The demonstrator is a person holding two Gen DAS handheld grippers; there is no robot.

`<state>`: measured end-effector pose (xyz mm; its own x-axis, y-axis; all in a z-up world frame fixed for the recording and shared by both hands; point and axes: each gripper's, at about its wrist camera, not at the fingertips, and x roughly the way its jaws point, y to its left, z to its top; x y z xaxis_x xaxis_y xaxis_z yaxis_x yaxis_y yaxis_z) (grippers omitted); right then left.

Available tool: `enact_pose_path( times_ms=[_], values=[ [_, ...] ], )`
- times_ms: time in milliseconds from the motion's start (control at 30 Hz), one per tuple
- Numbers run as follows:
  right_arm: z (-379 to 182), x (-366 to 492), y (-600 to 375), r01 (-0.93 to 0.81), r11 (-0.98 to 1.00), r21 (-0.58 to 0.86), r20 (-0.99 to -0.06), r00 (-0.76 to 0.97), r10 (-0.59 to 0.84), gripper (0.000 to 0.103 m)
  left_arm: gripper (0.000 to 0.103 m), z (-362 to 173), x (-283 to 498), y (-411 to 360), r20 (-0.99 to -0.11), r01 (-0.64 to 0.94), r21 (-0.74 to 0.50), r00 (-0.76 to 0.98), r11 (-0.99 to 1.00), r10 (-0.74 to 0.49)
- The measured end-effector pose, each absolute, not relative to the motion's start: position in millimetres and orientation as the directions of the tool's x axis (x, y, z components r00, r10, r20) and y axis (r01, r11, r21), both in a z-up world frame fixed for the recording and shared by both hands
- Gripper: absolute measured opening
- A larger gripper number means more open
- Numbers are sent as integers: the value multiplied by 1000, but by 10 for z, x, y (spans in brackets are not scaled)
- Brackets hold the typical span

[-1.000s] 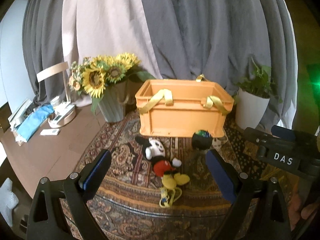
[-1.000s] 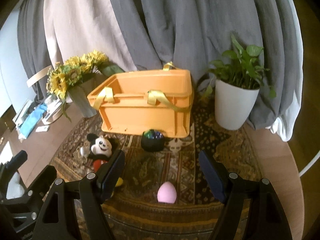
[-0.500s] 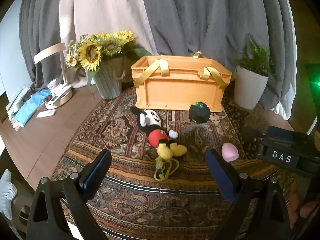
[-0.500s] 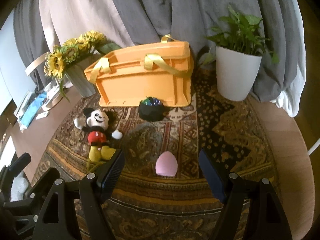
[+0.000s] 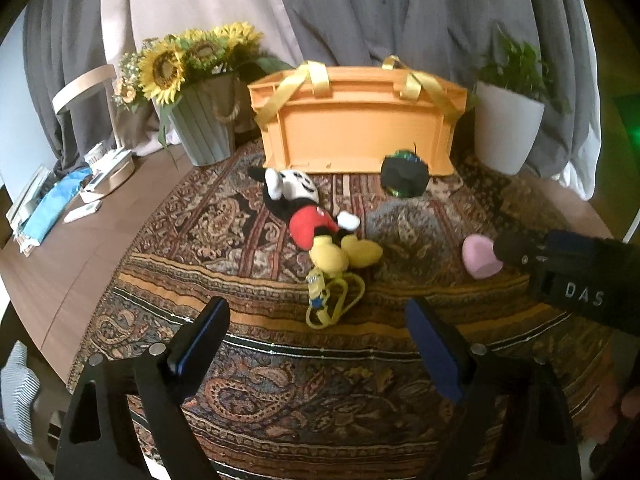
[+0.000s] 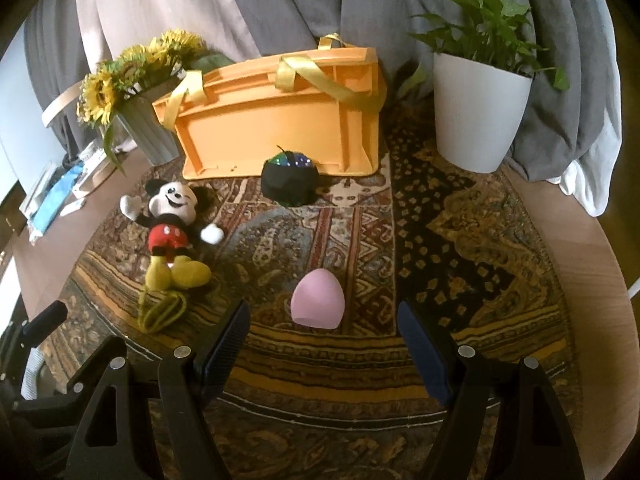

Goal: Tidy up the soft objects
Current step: 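Withdraw both tools from the crate toward the Mickey plush and egg sponge, then grasp the pink egg sponge with the right tool while the left tool grasps the Minion keychain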

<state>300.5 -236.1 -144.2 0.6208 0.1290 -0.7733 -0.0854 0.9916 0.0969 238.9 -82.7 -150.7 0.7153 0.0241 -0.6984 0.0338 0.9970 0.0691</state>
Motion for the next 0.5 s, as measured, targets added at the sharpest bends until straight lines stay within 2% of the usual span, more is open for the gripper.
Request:
enact_pose_path(
  times_ms=[500],
  values=[
    [-1696, 3157, -2297, -102, 989, 104, -787, 599, 144, 76, 74, -1860, 2647, -814, -731, 102, 38, 681, 994, -43]
  ],
)
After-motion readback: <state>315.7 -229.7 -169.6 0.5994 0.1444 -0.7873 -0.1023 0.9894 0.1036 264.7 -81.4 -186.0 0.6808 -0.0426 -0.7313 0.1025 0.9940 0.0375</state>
